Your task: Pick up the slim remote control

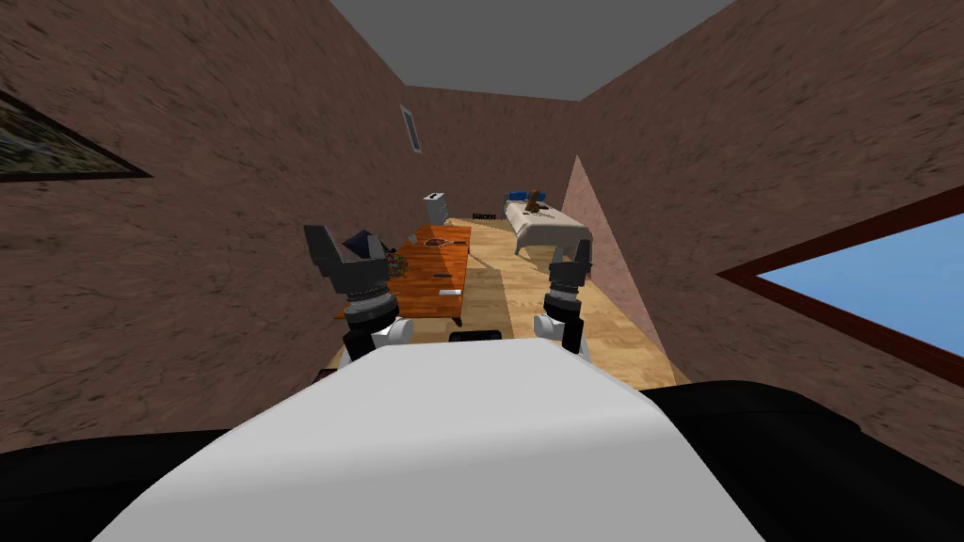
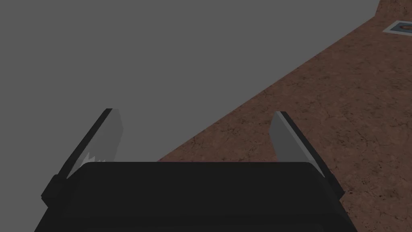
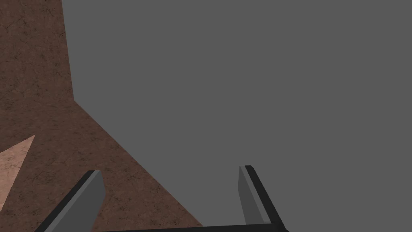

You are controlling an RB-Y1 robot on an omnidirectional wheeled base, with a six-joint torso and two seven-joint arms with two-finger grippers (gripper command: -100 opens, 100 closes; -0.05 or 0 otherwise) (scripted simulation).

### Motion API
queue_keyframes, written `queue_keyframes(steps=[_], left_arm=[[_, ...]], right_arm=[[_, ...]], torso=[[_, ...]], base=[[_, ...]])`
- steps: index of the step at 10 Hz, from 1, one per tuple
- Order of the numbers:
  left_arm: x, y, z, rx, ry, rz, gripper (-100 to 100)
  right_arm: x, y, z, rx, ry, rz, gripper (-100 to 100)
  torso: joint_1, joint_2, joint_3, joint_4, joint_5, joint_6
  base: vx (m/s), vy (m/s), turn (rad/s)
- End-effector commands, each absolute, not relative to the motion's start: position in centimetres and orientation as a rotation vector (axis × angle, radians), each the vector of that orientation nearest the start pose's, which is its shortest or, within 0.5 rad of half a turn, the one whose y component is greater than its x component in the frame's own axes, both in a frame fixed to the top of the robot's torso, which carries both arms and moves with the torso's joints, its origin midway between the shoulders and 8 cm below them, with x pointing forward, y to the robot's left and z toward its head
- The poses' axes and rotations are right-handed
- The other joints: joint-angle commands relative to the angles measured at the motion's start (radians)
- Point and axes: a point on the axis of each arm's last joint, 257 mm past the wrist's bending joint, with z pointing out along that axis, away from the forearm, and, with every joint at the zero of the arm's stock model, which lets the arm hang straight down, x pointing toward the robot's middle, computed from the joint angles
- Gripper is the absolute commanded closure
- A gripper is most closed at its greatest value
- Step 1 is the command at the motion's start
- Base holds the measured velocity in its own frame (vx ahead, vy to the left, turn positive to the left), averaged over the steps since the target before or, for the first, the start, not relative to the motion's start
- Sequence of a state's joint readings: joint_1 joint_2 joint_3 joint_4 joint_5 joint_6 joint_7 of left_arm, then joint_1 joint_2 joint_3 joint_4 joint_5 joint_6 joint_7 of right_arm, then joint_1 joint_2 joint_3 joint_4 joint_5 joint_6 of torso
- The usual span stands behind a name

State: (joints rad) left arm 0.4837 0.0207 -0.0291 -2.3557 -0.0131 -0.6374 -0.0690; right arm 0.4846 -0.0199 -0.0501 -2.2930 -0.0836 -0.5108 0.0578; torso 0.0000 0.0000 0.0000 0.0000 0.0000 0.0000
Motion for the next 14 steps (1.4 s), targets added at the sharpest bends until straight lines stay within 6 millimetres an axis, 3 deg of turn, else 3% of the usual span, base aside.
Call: queue_keyframes(steps=[1, 10, 13, 14], left_arm=[[31.6, 25.5, 7.5, -0.456, 0.519, -1.317, -100], [41.7, 25.0, -1.4, -0.650, 0.795, -1.321, -100], [43.6, 25.2, -4.3, -0.704, 0.865, -1.303, -100], [43.6, 25.2, -4.3, -0.704, 0.865, -1.303, -100]], right_arm=[[33.6, -30.1, 3.9, 0.637, 0.561, 1.266, 0], [33.6, -30.1, 3.9, 0.637, 0.561, 1.266, 0], [33.6, -30.1, 3.9, 0.637, 0.561, 1.266, 0], [33.6, -30.1, 3.9, 0.637, 0.561, 1.266, 0]], torso=[[0.000, 0.000, 0.000, 0.000, 0.000, 0.000], [-0.005, 0.000, 0.000, 0.000, -0.001, 0.000], [-0.005, 0.000, 0.000, 0.000, -0.001, 0.000], [-0.003, 0.000, 0.000, 0.000, -0.001, 0.000]], base=[[0.004, -0.026, -0.028], [-0.006, -0.076, -0.039], [-0.005, -0.063, -0.024], [-0.001, -0.016, 0.012]])
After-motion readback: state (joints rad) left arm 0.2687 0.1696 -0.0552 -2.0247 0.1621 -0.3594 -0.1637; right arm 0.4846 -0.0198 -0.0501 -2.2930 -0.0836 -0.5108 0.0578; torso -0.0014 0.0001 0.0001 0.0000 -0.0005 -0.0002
